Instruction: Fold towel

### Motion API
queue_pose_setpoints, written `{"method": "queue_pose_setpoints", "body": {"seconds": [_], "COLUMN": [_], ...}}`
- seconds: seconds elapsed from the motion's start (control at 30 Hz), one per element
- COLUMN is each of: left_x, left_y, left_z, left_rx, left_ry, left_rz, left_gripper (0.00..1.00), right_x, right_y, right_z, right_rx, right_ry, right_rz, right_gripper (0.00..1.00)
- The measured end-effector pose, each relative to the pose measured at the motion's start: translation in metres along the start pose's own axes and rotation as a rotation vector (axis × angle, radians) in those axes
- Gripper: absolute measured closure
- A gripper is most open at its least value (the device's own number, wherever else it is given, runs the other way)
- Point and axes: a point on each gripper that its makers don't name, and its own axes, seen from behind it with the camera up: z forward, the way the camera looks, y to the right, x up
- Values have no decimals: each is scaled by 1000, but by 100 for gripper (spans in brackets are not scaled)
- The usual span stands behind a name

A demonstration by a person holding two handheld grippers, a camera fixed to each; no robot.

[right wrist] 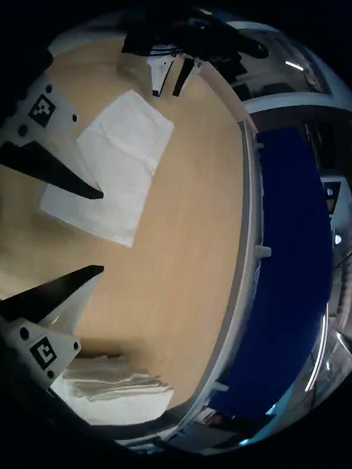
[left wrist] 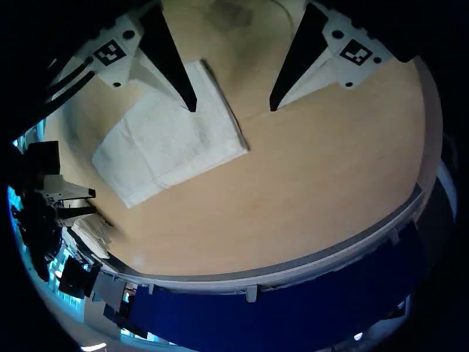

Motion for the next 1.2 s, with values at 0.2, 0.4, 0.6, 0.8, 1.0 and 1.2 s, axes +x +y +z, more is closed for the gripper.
{"method": "queue_pose_setpoints", "body": {"seconds": [0.2, 0.4, 0.6, 0.8, 1.0, 1.2], "left_x": [-14, -33, -49, -58, -69, -84], "left_y": [4, 6, 8, 9, 10, 12], "left_z": [-16, -31, -40, -47, -58, -71], "left_rx": [8, 19, 26, 39, 56, 79], "left_ry": [3, 2, -3, -3, -4, -4], "left_rz": [-29, -52, -65, -91, -113, -142], "left_gripper": [8, 8, 8, 8, 8, 8], "right_x": [-10, -24, -37, -44, -54, -69], "right_y": [-4, -4, -7, -10, -20, -31], "right_z": [-8, -20, -33, -37, -33, -31], "right_rx": [4, -2, 5, 24, 62, 116], "right_ry": [-7, -16, -24, -37, -57, -101], "right_rz": [-8, 2, -2, -36, -80, -148], "right_gripper": [13, 13, 13, 13, 13, 13]}}
